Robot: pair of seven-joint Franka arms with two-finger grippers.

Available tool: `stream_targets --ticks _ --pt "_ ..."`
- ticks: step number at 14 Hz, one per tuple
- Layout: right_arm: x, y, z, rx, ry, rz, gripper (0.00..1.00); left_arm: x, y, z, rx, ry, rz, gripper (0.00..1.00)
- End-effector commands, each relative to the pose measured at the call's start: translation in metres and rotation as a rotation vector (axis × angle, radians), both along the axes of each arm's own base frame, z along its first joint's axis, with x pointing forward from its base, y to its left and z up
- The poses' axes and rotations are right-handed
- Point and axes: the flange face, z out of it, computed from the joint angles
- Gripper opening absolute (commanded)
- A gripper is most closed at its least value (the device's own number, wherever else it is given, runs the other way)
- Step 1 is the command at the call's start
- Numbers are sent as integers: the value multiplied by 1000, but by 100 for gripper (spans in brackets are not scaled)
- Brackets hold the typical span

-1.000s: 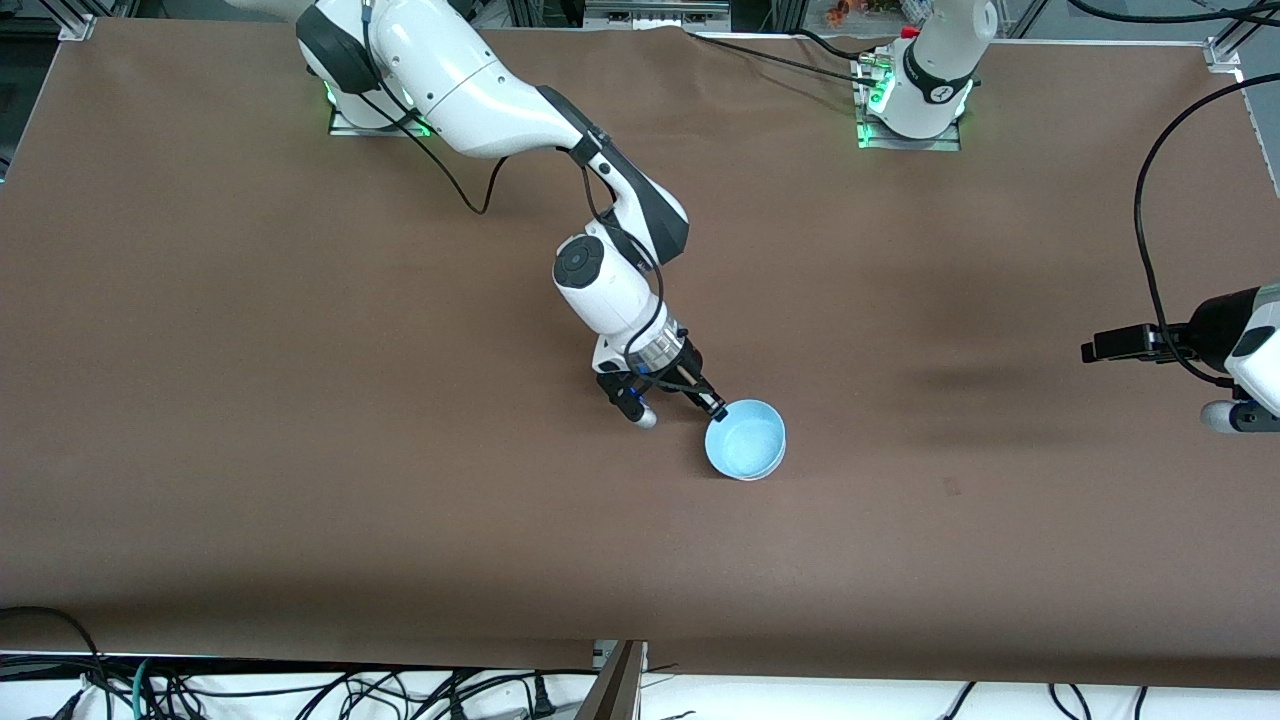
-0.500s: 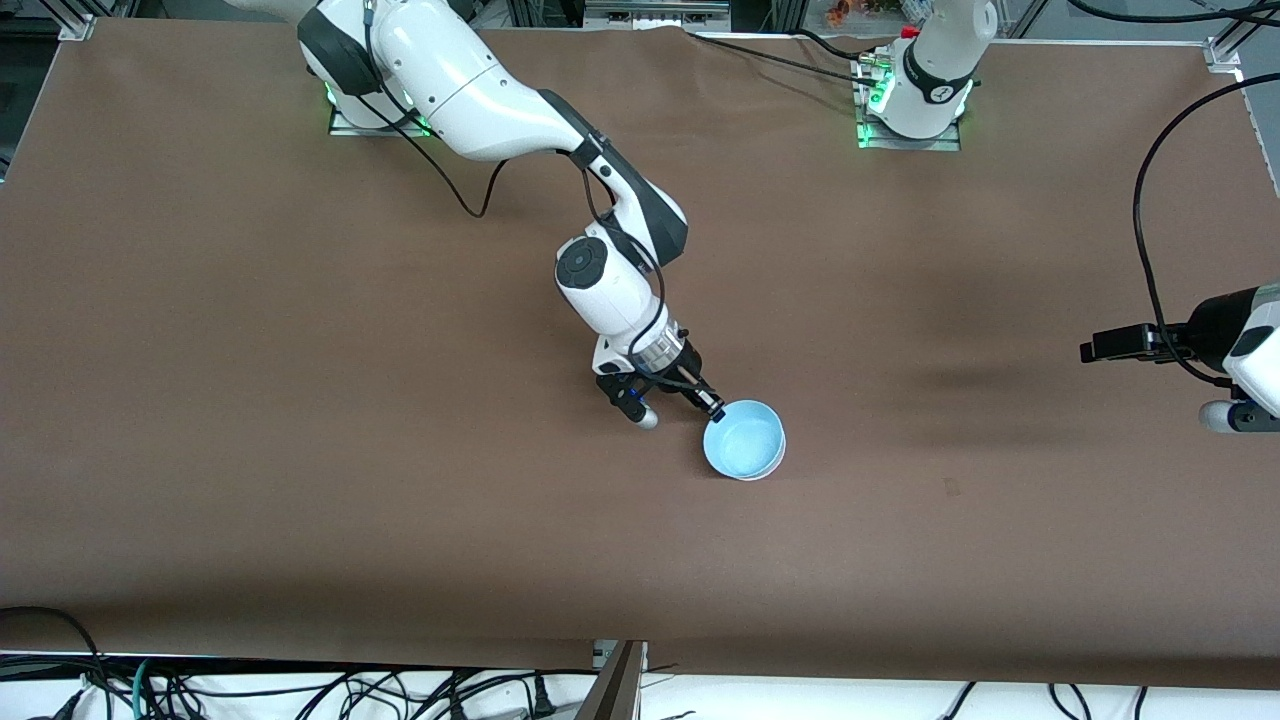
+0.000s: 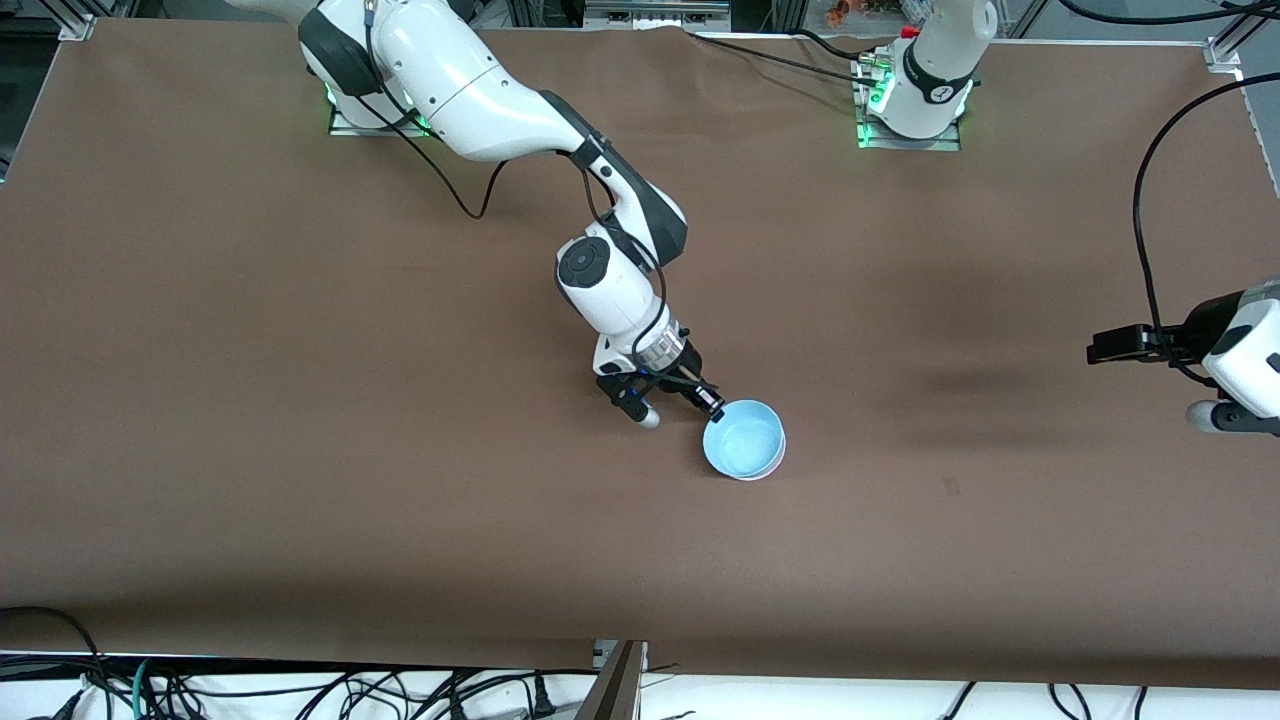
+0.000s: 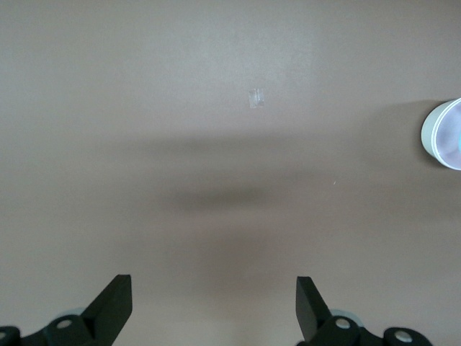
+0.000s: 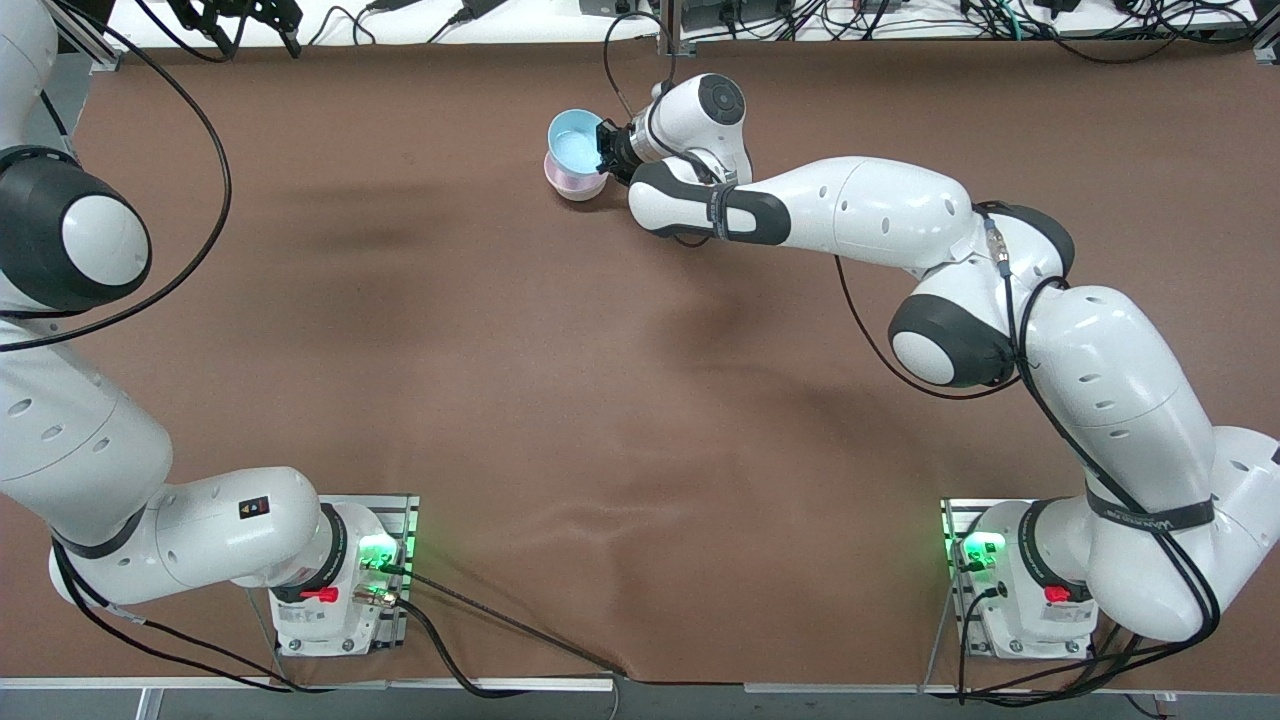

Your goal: Stack pink and blue bowls on white bowl

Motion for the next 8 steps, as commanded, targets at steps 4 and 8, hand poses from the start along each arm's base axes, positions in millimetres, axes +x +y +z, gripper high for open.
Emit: stream_targets --ticks 4,8 --pt "2 4 2 -8 -27 15 0 -5 2 3 22 -27 -86 100" --pt "3 3 2 -8 -27 14 23 -29 -8 -6 49 -74 -100 100"
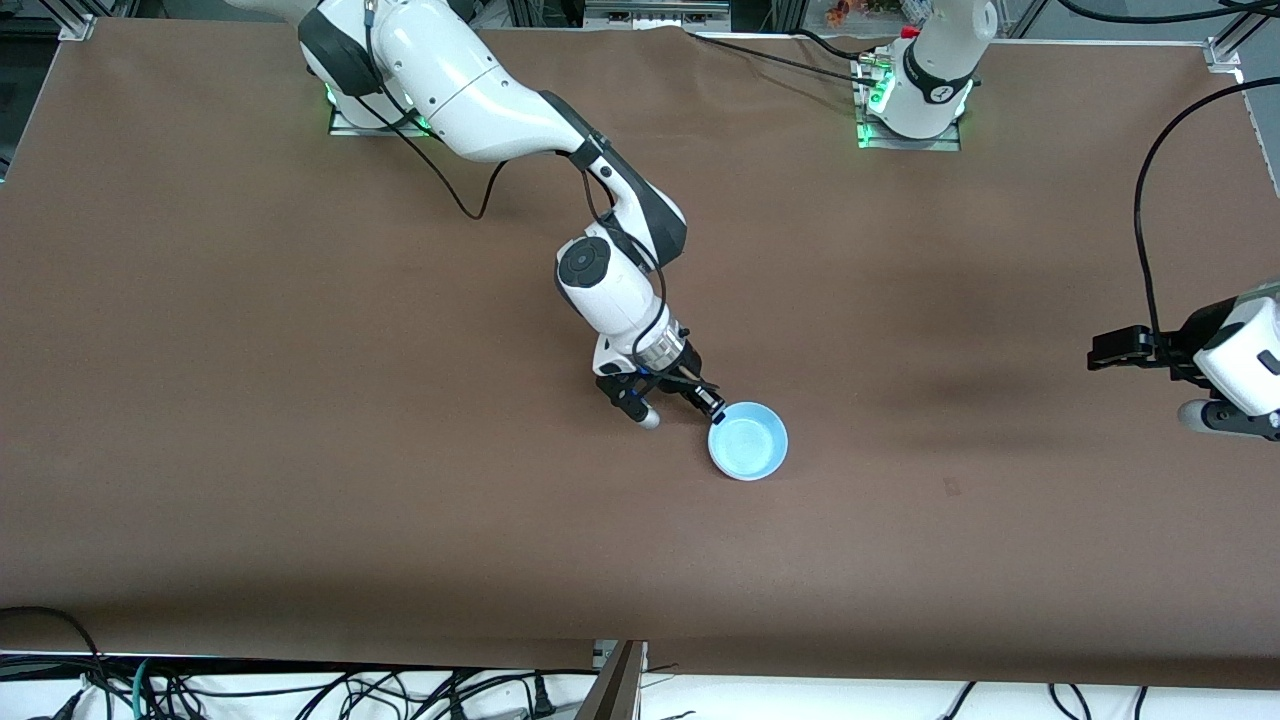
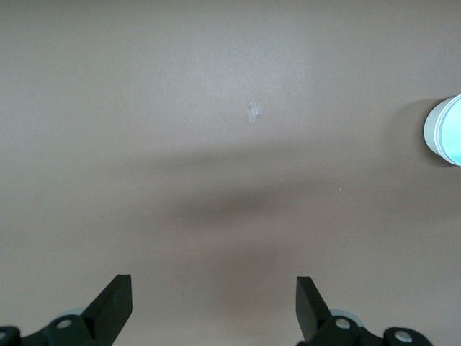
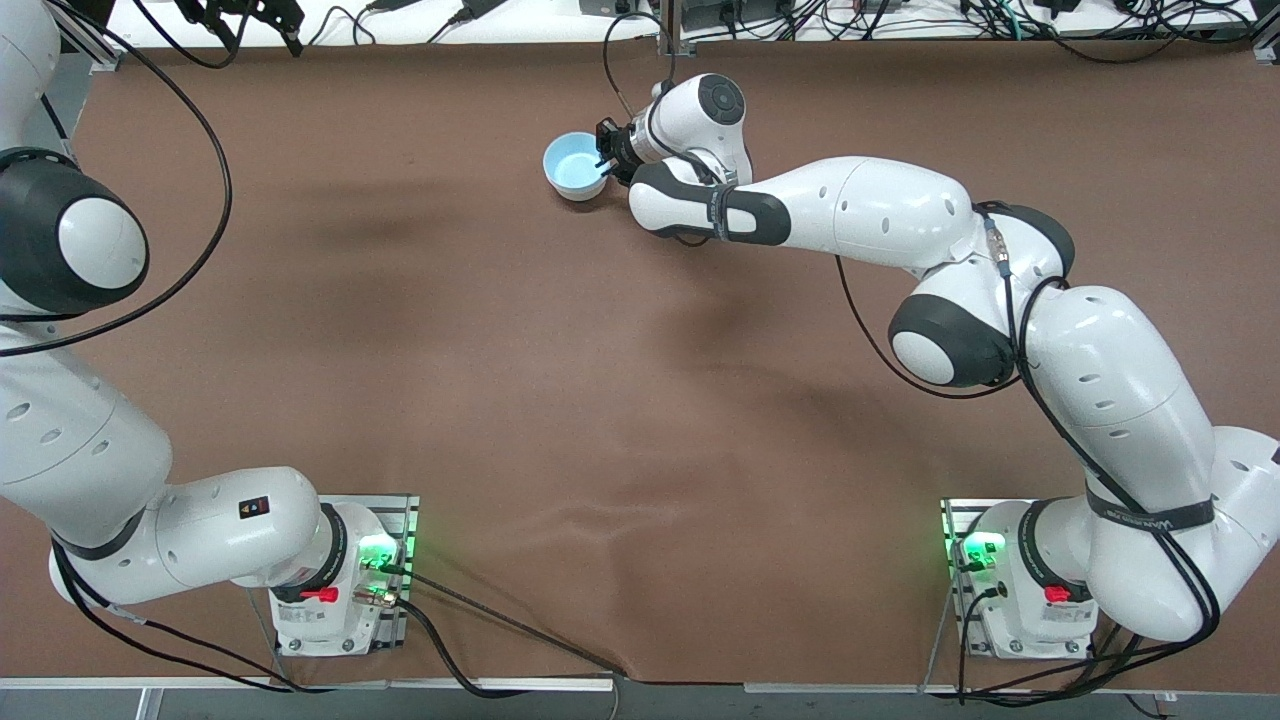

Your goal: Stack pink and blue bowls on white bowl

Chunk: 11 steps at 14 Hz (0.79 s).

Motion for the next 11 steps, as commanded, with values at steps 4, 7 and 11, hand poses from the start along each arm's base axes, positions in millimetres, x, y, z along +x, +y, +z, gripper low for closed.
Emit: stream_targets --ticks 4,7,11 --pt "8 0 13 -6 -11 7 36 -50 -6 -10 62 -65 -34 100" --pt "26 -19 53 -59 -8 23 78 -61 -9 -17 65 -81 -37 100" --pt "48 -68 122 -195 -51 172 100 -66 -7 -20 69 -88 -34 100"
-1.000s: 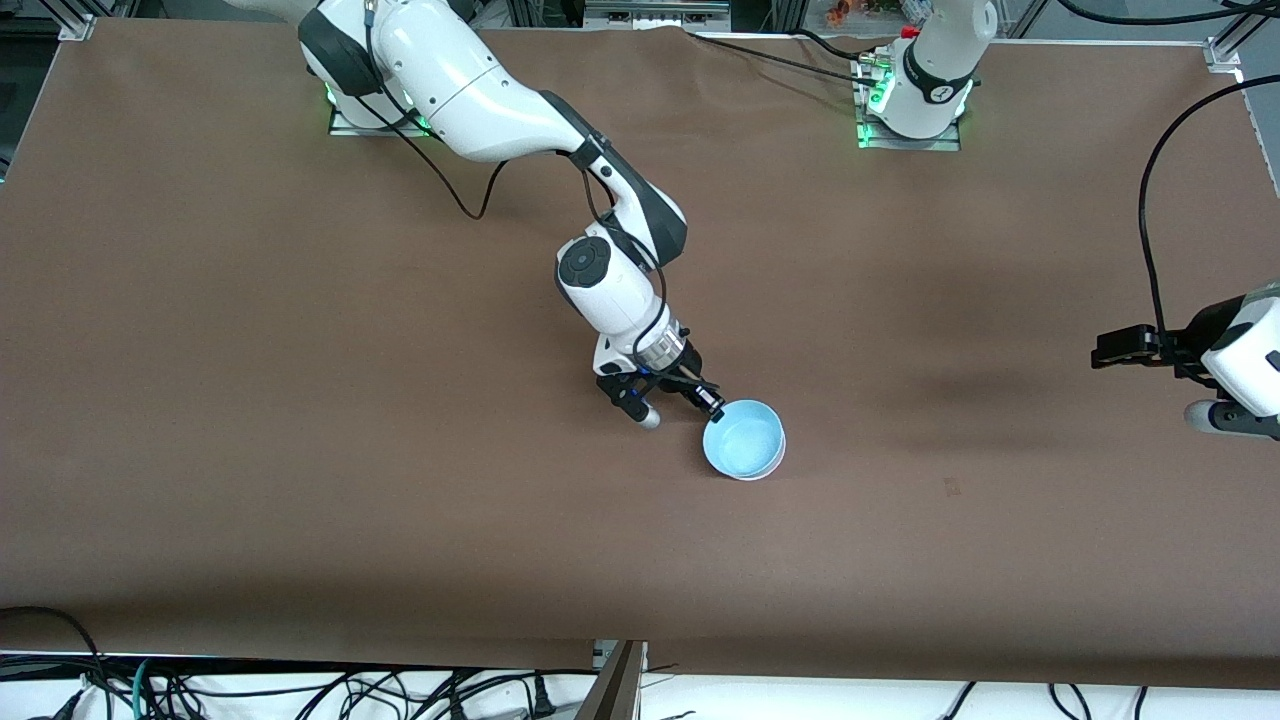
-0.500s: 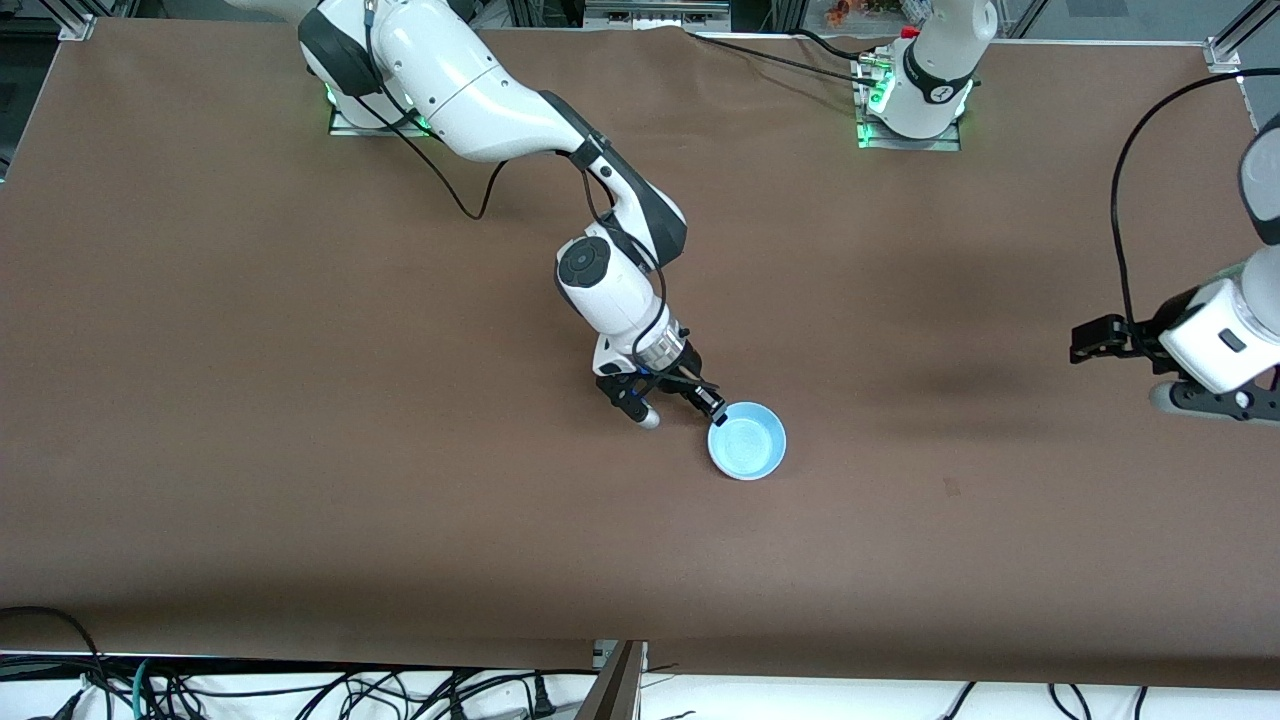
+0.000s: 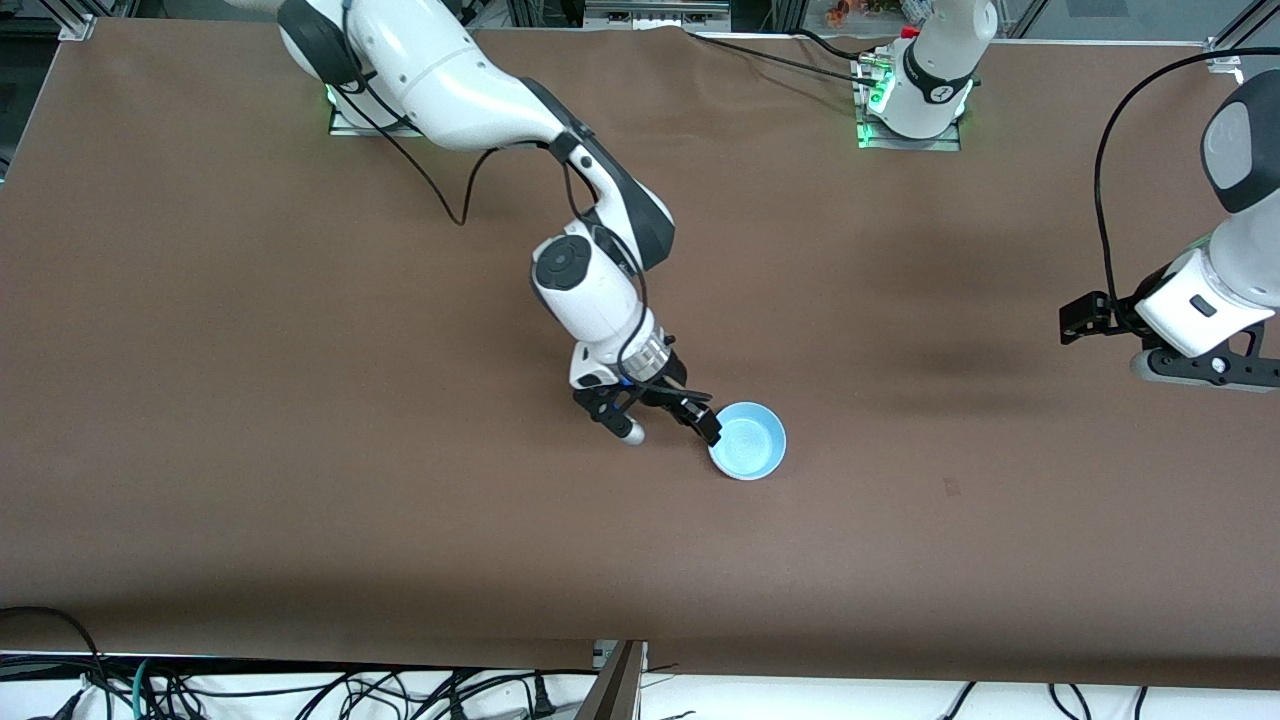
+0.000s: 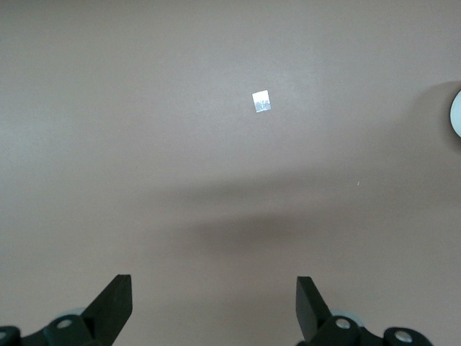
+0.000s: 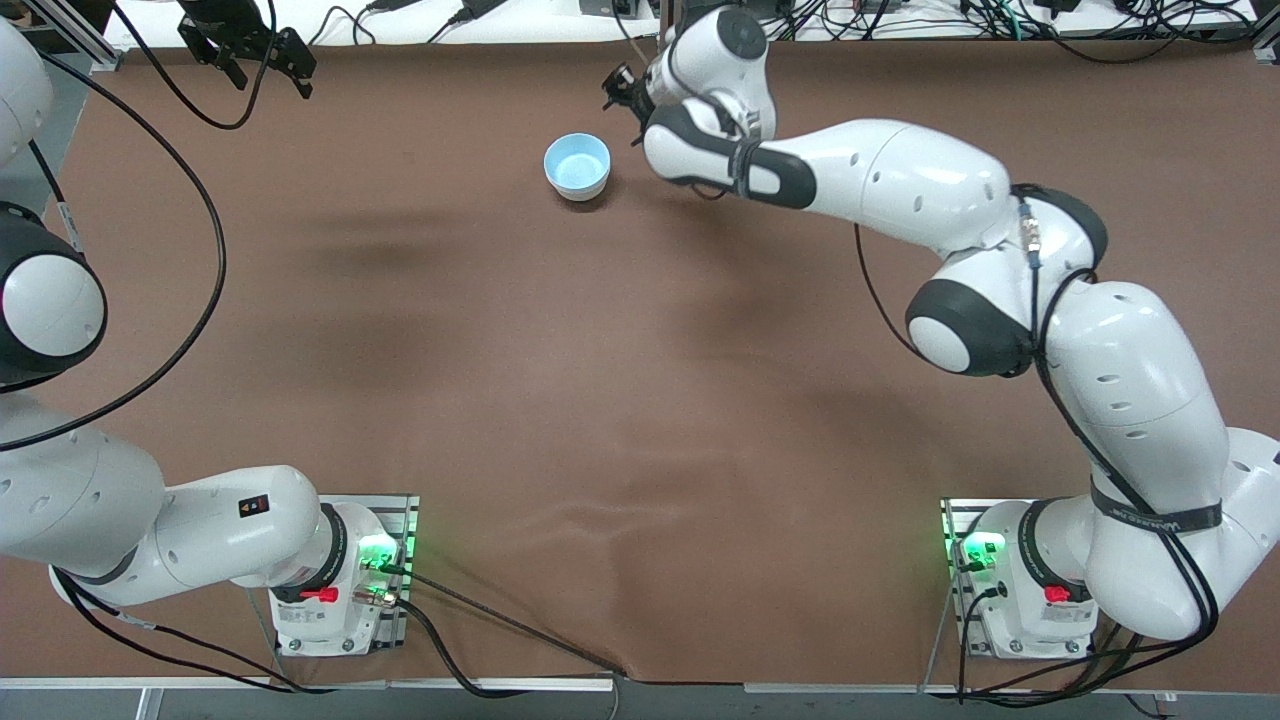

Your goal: Stack pink and blue bowls on white bowl

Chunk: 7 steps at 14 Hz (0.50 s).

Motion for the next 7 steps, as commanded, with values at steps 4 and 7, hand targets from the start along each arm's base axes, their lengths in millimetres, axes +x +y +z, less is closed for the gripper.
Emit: stream_targets --ticks 4,7 --pt "8 -122 106 -259 106 284 100 -14 7 1 14 -15 -13 100" --pt "-5 -217 163 -349 165 524 100 -19 5 -5 18 -19 -16 100"
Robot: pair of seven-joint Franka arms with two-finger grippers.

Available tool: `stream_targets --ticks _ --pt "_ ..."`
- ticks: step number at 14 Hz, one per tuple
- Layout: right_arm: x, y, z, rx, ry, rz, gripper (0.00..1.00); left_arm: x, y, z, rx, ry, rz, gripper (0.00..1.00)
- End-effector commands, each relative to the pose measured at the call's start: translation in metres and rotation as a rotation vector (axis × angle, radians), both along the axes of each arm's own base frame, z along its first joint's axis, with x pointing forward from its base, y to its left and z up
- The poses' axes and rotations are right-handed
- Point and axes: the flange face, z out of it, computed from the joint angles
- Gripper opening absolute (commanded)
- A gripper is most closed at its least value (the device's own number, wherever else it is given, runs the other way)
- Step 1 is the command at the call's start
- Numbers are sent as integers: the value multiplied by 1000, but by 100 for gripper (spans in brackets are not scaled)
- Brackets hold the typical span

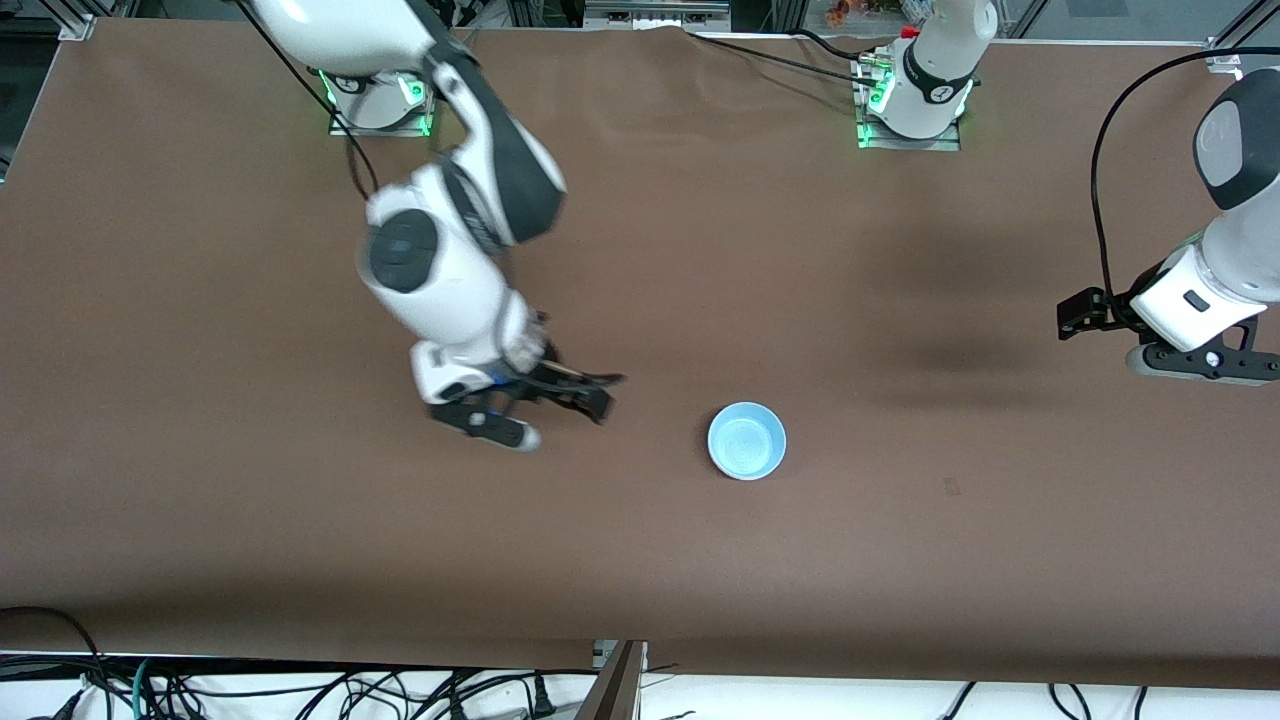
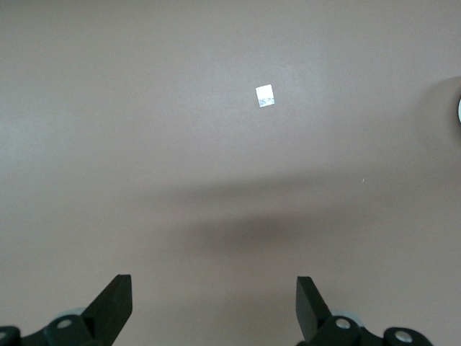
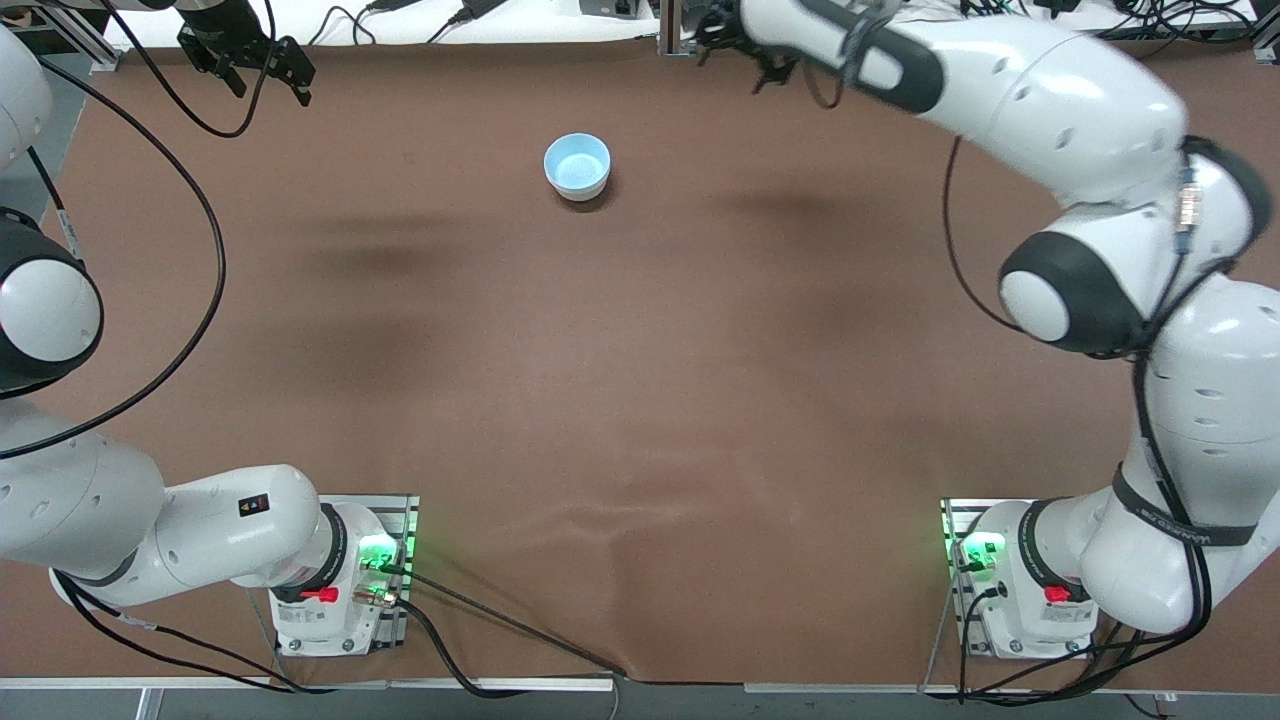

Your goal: Stack pink and blue bowls on white bowl

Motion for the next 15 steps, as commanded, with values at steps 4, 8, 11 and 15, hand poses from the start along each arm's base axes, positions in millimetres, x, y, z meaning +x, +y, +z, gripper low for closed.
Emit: stream_targets --ticks 4,8,11,15 --pt "-55 -188 91 -93 142 342 100 -18 14 1 -72 -22 48 100" --pt "-86 -253 108 -192 126 447 100 -19 13 2 -83 -14 72 100" --pt "-84 -262 115 -224 97 535 100 -20 -15 7 -77 4 158 100" --pt "-81 -263 120 -229 93 530 100 -21 -20 9 -61 4 173 100"
